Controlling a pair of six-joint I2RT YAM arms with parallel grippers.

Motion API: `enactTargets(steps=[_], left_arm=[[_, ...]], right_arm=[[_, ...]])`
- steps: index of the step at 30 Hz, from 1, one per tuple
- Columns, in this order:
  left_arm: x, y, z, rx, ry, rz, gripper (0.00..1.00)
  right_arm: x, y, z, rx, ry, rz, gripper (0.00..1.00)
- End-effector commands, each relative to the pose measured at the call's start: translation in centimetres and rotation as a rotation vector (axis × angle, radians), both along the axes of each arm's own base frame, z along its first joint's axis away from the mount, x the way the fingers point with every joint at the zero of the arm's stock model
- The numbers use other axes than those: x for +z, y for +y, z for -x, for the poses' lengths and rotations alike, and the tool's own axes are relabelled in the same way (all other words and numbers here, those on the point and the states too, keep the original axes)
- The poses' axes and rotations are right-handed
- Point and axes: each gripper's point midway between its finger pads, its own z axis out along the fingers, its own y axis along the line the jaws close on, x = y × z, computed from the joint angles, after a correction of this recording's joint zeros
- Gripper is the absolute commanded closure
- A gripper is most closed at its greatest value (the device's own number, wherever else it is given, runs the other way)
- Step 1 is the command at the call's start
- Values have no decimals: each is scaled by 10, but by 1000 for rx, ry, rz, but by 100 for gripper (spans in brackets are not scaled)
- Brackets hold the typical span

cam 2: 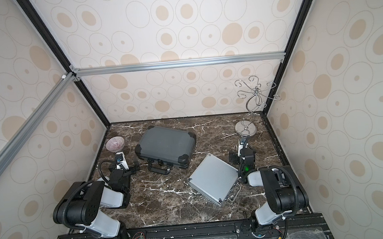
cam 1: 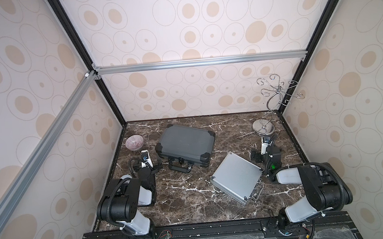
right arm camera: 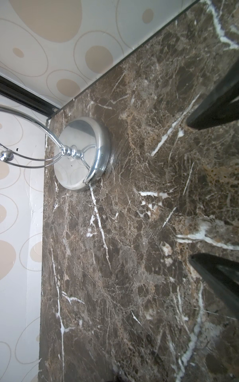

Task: Open the poker set cases
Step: Move the poker set case to the center of the board.

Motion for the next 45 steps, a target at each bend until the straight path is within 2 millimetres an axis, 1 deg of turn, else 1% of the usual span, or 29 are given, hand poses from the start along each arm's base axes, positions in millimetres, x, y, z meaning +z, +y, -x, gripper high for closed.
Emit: enactTargets(steps=[1, 2, 4, 7, 9, 12, 15, 19, 22, 23, 30, 33, 35, 38, 40, 42, 45], left_arm=[[24, 6, 1, 35, -50, 5, 0], [31, 8, 4, 47, -57, 8, 0], [44, 7, 7, 44, -65, 20, 0], [65, 6, 11, 43, -98, 128, 0], [73, -1, 10, 13, -89, 183, 0], [79, -12, 13, -8, -71, 244, 0], [83, -34, 21, -49, -63, 288, 0], [80, -73, 32, -106, -22, 331, 0], [73, -103, 40, -151, 18, 379, 0], [70, -116, 42, -180, 36, 397, 0], [48, -194, 58, -318, 169, 457, 0], [40, -226, 64, -392, 257, 460, 0], [34, -244, 71, -447, 317, 463, 0], [27, -260, 82, -496, 382, 501, 0], [26, -268, 87, -516, 398, 533, 0], [26, -275, 91, -526, 410, 566, 0], [22, -288, 99, -545, 439, 600, 0]], right_arm=[[21, -9, -6, -41, -29, 10, 5], [27, -10, -7, -51, -10, 6, 5], [30, -9, -4, -53, 83, -14, 5], [32, 1, 0, -25, 176, -72, 7], [32, 10, 5, 9, 233, -114, 7], [35, 22, 13, 38, 288, -193, 8], [35, 42, 21, 119, 322, -288, 12], [26, 64, 33, 190, 379, -407, 17], [19, 78, 43, 242, 423, -477, 21], [18, 82, 46, 255, 432, -492, 21], [8, 93, 67, 315, 497, -524, 22], [4, 97, 75, 336, 537, -531, 22], [3, 98, 78, 345, 550, -532, 21], [1, 97, 83, 350, 565, -522, 20], [0, 96, 86, 343, 576, -515, 20], [-3, 89, 89, 298, 593, -502, 19], [-3, 81, 91, 234, 596, -492, 18]])
